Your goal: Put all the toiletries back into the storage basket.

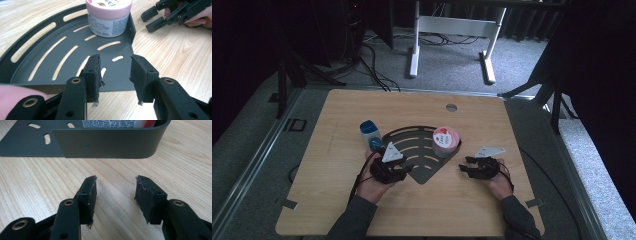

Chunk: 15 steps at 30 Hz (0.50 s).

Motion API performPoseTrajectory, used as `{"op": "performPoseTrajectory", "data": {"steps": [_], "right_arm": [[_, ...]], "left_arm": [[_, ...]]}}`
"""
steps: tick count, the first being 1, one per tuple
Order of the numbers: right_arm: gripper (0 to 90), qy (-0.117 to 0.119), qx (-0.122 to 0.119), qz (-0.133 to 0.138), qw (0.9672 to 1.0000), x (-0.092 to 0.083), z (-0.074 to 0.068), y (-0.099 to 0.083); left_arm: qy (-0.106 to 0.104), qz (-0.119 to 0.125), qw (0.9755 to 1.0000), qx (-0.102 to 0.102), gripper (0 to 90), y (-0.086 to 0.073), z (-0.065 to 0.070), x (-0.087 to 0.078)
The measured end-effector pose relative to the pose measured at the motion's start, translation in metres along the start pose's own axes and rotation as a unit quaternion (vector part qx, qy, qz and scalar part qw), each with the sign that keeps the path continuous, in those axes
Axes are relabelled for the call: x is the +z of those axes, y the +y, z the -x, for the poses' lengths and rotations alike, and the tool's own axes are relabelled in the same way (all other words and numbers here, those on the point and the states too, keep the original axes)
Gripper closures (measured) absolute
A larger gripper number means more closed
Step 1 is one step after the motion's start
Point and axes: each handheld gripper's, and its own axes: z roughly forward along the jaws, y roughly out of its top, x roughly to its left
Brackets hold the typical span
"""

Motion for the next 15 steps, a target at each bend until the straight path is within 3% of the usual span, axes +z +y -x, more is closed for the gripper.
{"op": "performPoseTrajectory", "data": {"steps": [15], "right_arm": [[48.6,0.009,0.002,0.001,1.0000,0.000,0.001,0.000]], "left_arm": [[0.021,0.021,0.9994,-0.020,57.5,-0.011,-0.011,-0.028]]}}
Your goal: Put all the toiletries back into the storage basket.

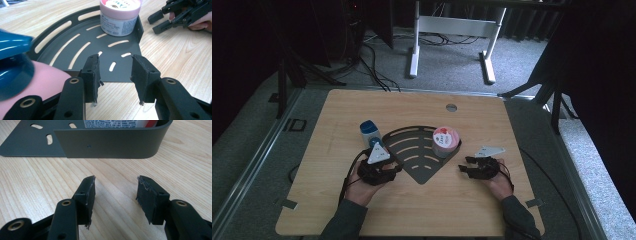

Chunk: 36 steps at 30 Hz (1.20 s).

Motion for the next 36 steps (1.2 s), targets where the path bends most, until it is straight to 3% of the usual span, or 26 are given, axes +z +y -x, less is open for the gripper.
{"op": "performPoseTrajectory", "data": {"steps": [18,36], "right_arm": [[47.1,0.004,0.002,0.000,1.0000,0.000,0.001,0.000],[46.6,0.006,0.003,0.000,1.0000,0.000,0.001,0.000]], "left_arm": [[0.046,0.008,0.9986,-0.024,49.4,-0.012,-0.015,-0.035],[0.087,-0.007,0.9954,-0.038,37.7,-0.012,-0.030,-0.032]]}}
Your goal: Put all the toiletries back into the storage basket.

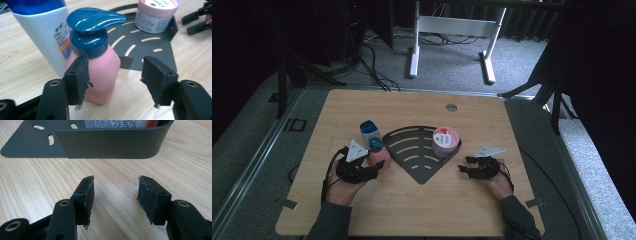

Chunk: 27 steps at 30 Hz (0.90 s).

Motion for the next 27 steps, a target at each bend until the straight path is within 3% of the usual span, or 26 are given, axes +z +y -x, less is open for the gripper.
{"op": "performPoseTrajectory", "data": {"steps": [27], "right_arm": [[45.2,0.003,0.000,-0.001,1.0000,0.000,0.000,0.000]], "left_arm": [[0.023,-0.008,0.9995,-0.018,32.9,0.013,-0.017,0.029]]}}
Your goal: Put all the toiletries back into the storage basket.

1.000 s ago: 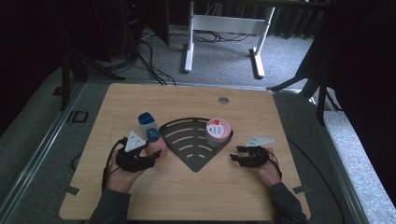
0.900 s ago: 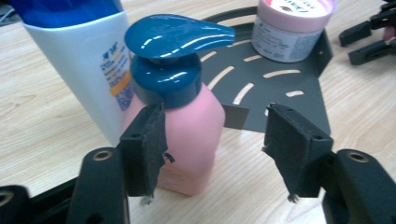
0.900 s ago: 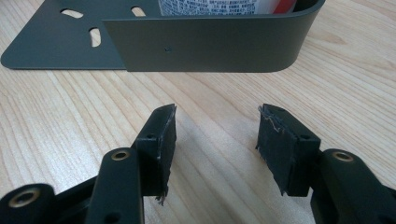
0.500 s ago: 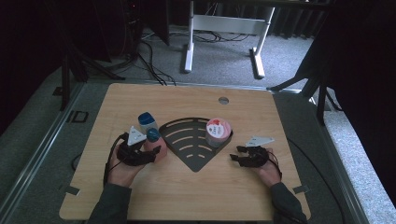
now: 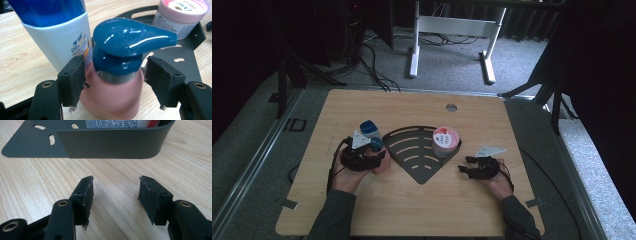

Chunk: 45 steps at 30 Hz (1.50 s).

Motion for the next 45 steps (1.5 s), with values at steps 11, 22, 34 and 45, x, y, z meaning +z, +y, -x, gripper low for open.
{"op": "performPoseTrajectory", "data": {"steps": [11,22,34,45], "right_arm": [[45.1,0.000,-0.001,0.000,1.0000,0.000,0.000,0.000],[45.1,0.001,-0.001,0.000,1.0000,0.000,0.000,0.000],[45.0,0.001,0.000,0.000,1.0000,0.000,0.000,0.000],[45.0,0.003,0.001,0.001,1.0000,0.000,0.001,0.000]], "left_arm": [[-0.002,0.006,1.0000,-0.006,36.8,0.006,0.000,0.005],[-0.010,0.014,0.9997,-0.014,44.7,0.009,-0.003,0.004],[-0.012,0.019,0.9997,-0.013,48.1,0.013,-0.004,0.004],[-0.006,0.017,0.9998,0.002,52.6,0.013,-0.002,0.002]]}}
